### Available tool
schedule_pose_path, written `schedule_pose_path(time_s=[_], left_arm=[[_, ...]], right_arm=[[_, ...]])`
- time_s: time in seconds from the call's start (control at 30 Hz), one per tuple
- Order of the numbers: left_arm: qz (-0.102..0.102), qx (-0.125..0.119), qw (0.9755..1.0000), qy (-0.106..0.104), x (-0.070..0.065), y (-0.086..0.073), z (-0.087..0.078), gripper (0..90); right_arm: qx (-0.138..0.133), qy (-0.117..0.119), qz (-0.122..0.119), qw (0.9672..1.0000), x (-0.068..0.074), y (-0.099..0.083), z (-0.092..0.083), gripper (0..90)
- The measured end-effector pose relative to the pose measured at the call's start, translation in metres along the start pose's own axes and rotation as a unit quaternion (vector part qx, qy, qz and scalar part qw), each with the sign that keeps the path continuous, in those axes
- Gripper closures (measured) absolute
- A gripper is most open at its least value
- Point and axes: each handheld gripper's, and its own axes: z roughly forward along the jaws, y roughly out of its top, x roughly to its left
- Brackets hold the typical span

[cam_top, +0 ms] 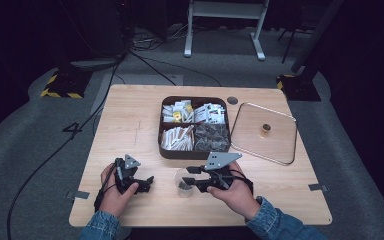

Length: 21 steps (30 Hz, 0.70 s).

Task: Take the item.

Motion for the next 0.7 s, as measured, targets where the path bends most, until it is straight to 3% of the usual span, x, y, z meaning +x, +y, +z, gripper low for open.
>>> schedule_pose_path(time_s=[0.2, 0.7], left_arm=[[0.001, 0.0, 1.0, 0.0, 0.0, 0.0, 0.0, 0.1], [0.001, 0.0, 1.0, -0.002, 0.0, 0.0, 0.0, 0.0]], right_arm=[[-0.01, -0.01, 0.007, 0.9999, -0.004, 0.003, -0.005, 53.4], [-0.041, -0.074, 0.031, 0.9959, -0.035, 0.019, -0.031, 45.2]])
